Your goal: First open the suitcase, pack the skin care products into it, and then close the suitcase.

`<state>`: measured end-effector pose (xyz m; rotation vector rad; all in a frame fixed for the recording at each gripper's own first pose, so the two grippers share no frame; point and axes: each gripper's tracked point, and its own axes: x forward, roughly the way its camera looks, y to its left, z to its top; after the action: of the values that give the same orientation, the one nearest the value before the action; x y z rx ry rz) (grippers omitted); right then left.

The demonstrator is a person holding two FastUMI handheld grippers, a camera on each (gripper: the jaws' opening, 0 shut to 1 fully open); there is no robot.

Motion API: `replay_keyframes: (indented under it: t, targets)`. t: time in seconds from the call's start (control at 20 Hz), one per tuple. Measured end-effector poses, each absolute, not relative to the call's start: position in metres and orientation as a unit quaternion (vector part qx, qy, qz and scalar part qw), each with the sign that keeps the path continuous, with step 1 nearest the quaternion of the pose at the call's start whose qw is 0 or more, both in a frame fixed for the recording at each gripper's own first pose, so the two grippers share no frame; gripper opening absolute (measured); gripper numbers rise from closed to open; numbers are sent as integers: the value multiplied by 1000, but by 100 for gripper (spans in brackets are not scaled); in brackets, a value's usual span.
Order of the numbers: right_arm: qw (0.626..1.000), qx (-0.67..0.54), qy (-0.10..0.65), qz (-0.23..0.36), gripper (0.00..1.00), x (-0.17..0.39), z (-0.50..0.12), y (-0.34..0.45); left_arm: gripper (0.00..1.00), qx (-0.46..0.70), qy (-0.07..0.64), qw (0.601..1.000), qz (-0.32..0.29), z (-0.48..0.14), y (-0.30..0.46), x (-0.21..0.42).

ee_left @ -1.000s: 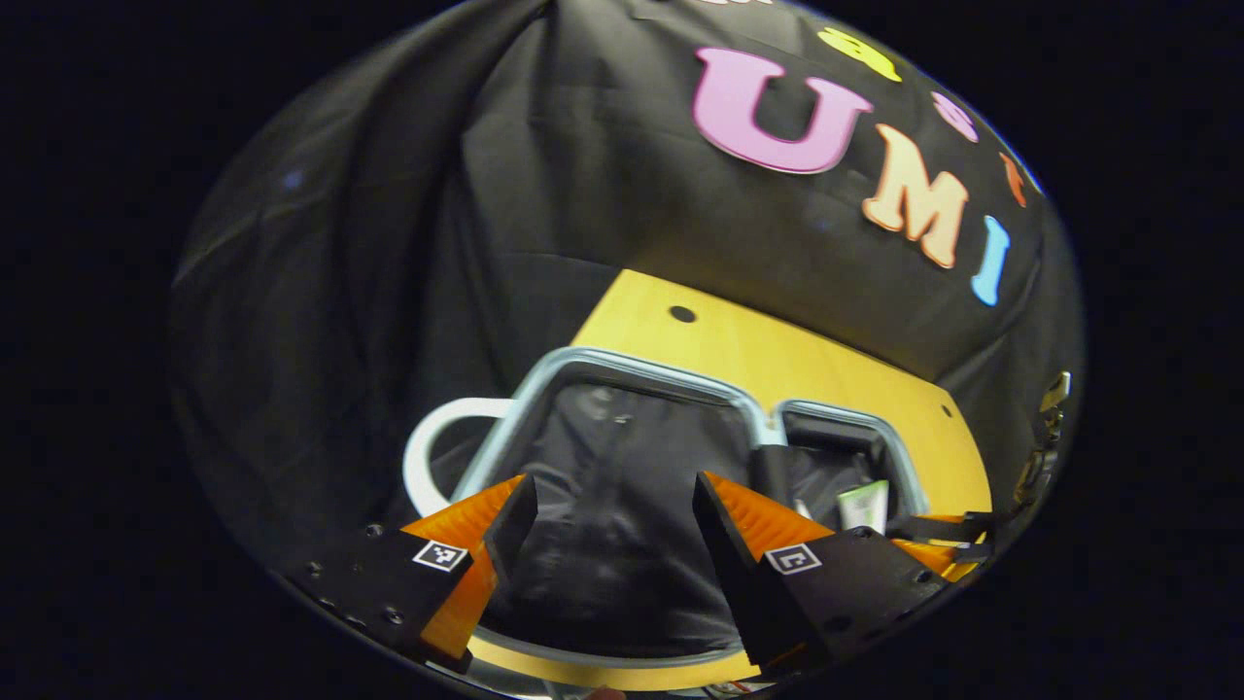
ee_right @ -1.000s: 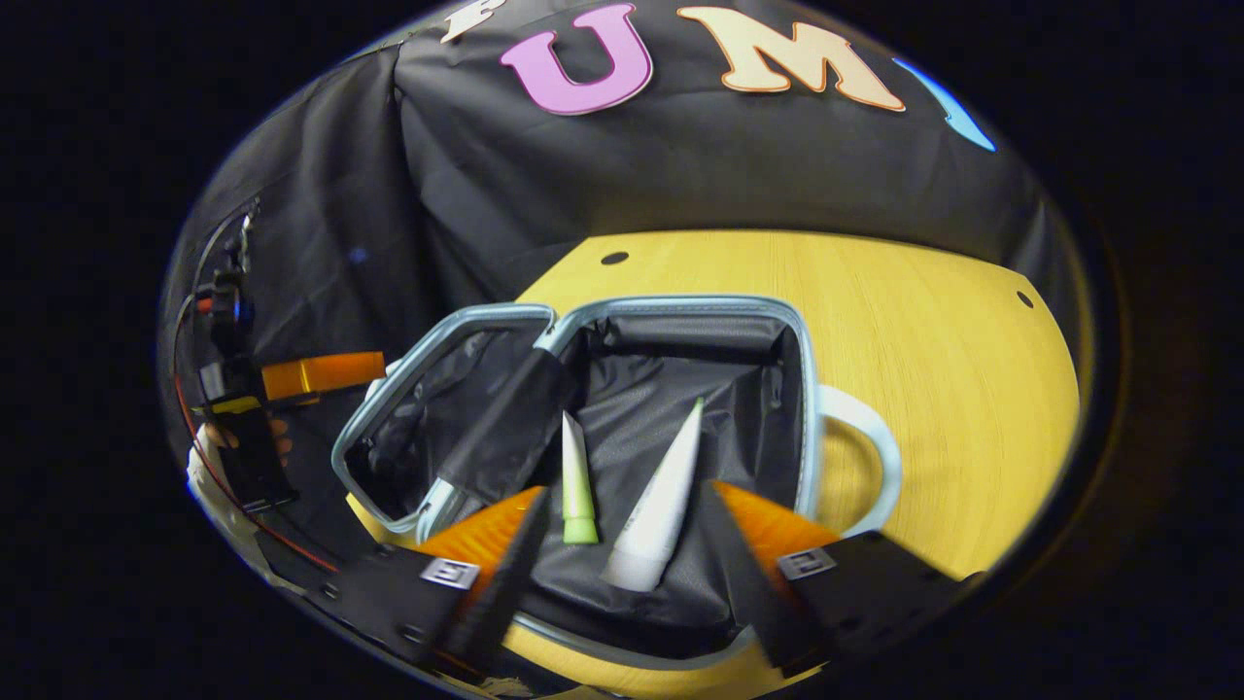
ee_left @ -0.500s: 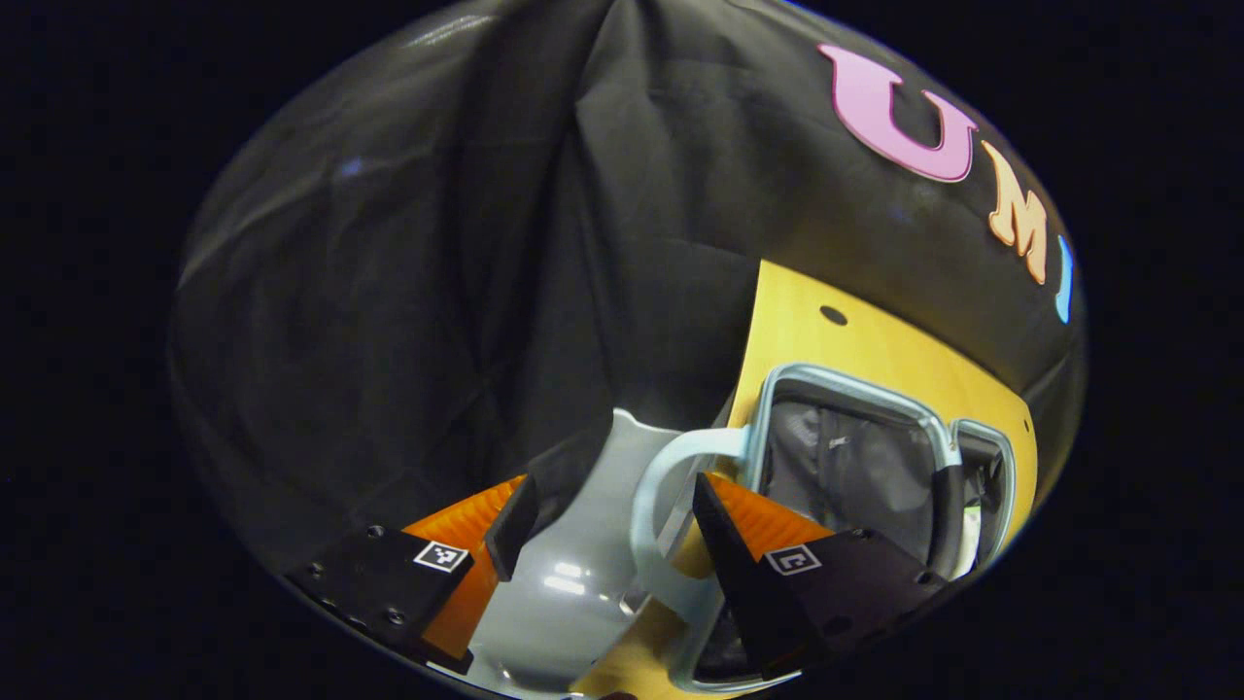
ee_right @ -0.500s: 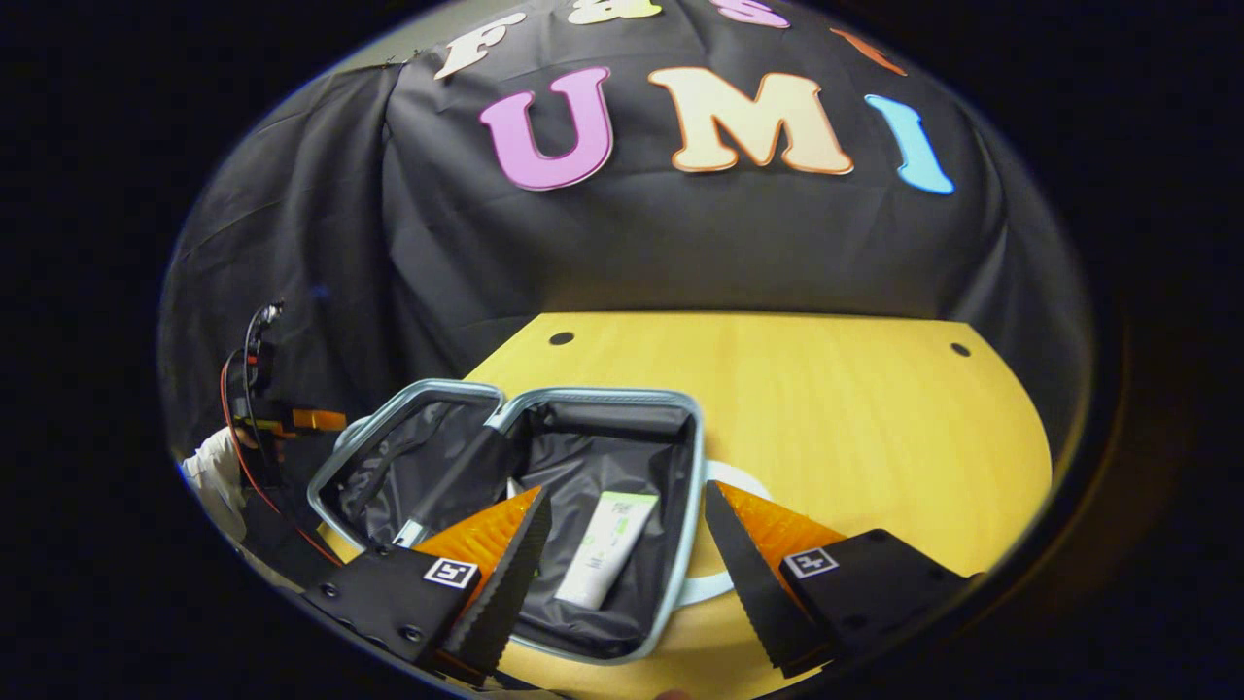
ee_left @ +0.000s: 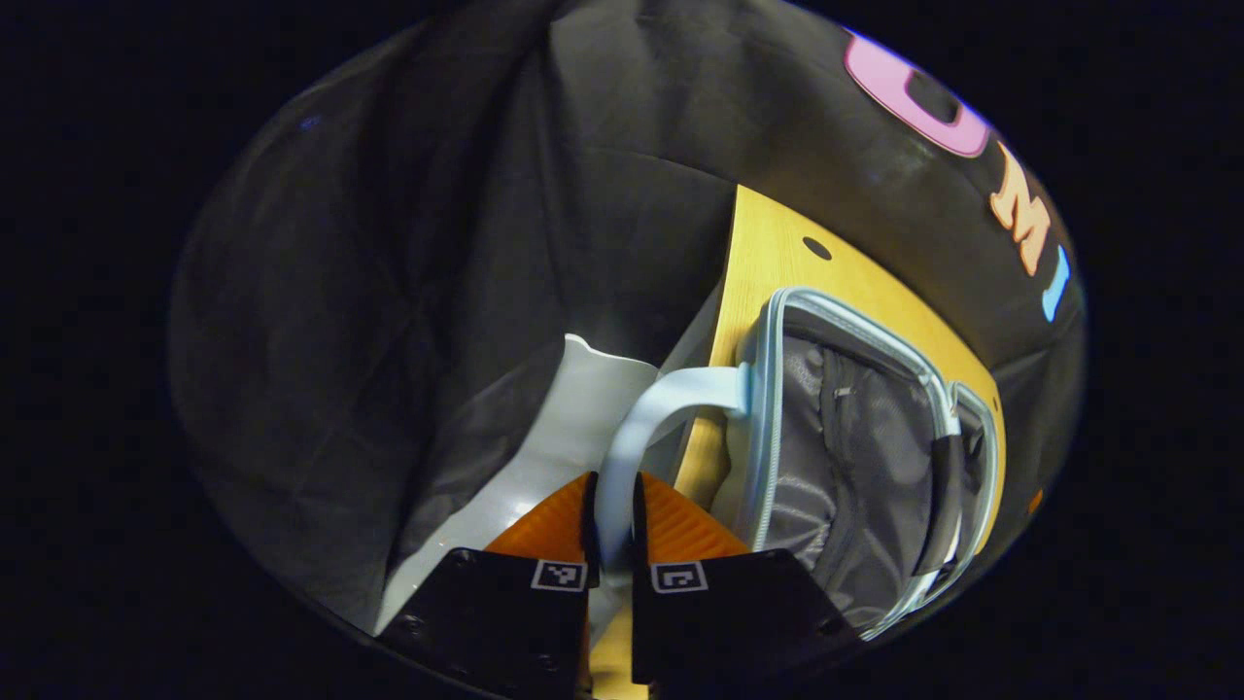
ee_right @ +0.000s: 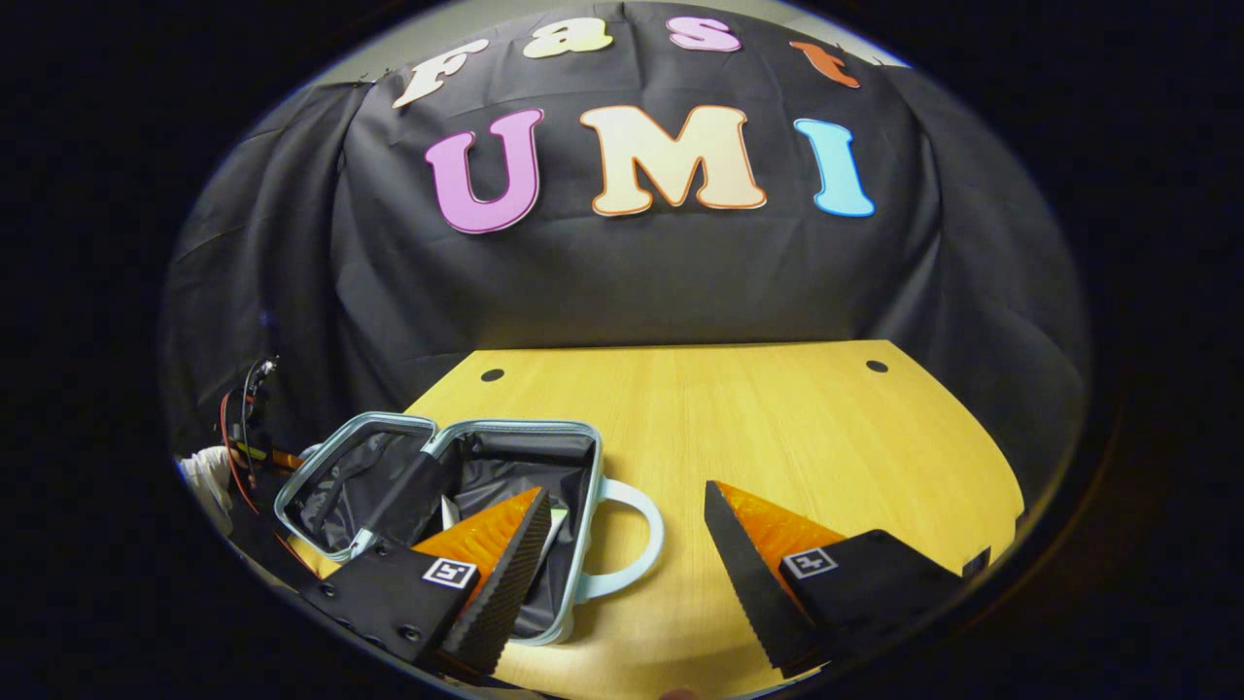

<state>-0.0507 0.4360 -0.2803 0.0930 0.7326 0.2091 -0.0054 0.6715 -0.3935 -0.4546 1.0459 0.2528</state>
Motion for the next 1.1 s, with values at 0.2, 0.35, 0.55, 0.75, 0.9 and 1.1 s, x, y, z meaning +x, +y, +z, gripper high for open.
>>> replay_keyframes:
  t: [0.2,0.35,0.55,0.75,0.9,1.1]
  targets:
    - [931,48,348,100,98,-59,-279,421,0,-154,443,876,116,-329,671,-2]
    - [939,45,319,117,98,-64,-275,414,0,-116,405,901,103,-264,658,4]
    - [943,16,287,168,99,-66,-257,406,0,-106,343,929,85,-175,605,23]
    - [950,25,249,190,99,-50,-226,382,0,-93,298,948,57,-124,534,33]
    - [952,42,236,188,99,-42,-211,356,0,-91,280,955,28,-103,480,43]
    - [954,44,232,183,99,-34,-209,326,0,-92,263,960,-39,-92,391,57]
